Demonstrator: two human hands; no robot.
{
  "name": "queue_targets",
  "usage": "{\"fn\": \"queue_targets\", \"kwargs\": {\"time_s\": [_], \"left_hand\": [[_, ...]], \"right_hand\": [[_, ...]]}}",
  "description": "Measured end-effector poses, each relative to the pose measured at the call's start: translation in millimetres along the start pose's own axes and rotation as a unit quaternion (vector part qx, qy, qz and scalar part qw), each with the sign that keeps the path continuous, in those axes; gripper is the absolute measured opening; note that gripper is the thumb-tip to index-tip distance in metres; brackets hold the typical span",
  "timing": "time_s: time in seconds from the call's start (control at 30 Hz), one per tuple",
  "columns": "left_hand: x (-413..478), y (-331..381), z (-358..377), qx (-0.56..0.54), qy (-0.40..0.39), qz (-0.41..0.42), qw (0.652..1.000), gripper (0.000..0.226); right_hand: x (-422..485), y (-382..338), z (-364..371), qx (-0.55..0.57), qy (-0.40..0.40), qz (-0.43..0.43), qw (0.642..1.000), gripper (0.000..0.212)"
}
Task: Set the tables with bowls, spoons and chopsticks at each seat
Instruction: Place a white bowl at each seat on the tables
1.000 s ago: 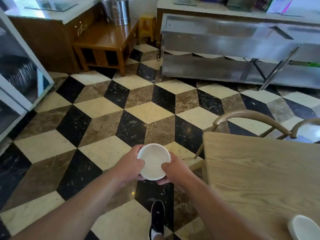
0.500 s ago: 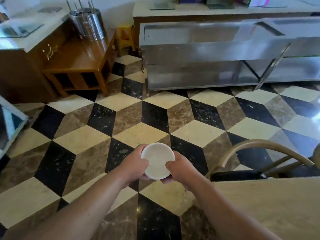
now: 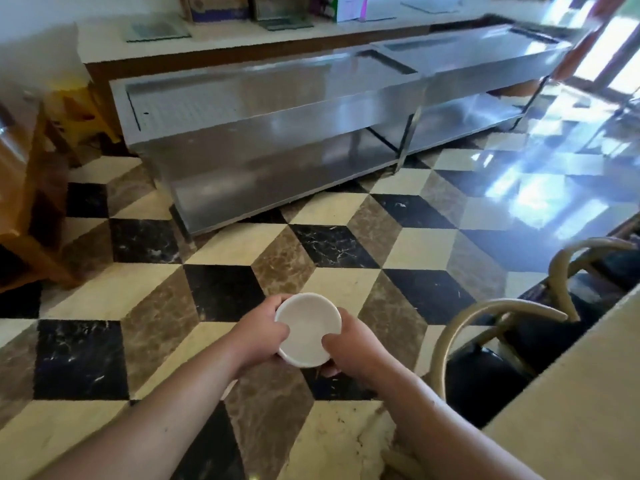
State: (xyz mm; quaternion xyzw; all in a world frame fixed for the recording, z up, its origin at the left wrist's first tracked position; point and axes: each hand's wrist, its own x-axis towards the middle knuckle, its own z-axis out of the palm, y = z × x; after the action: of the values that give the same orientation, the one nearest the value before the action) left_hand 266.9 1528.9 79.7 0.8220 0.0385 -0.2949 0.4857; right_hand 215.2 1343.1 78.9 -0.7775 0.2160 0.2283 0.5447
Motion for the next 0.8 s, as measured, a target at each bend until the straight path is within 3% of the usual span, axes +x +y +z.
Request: {"fn": "queue_targets", "kwargs": {"time_s": [0.23, 0.43, 0.6, 0.73, 0.8], "left_hand": [[122, 84, 40, 0.085, -0.125, 0.036, 0.988, 0.053], [222, 176, 132, 0.15, -0.185, 0.09, 0.967, 0.066], [287, 269, 220, 0.184, -0.262, 0.1, 0.942, 0.055], [330, 367, 334, 0.231, -0.375, 0.126, 0.889, 0.05], [329, 370, 345, 0.249, -0.377, 0.124, 0.883, 0.043]], "right_hand": [[72, 8, -80, 0.13, 0.099, 0.087, 0.983, 0.044], [132, 38, -188, 0.248, 0.165, 0.088, 0.951, 0.044], [158, 56, -291, 0.302, 0.217, 0.091, 0.924, 0.046], [152, 85, -397, 0.391, 0.336, 0.117, 0.849, 0.039], [148, 87, -403, 0.399, 0.339, 0.12, 0.843, 0.028]]}}
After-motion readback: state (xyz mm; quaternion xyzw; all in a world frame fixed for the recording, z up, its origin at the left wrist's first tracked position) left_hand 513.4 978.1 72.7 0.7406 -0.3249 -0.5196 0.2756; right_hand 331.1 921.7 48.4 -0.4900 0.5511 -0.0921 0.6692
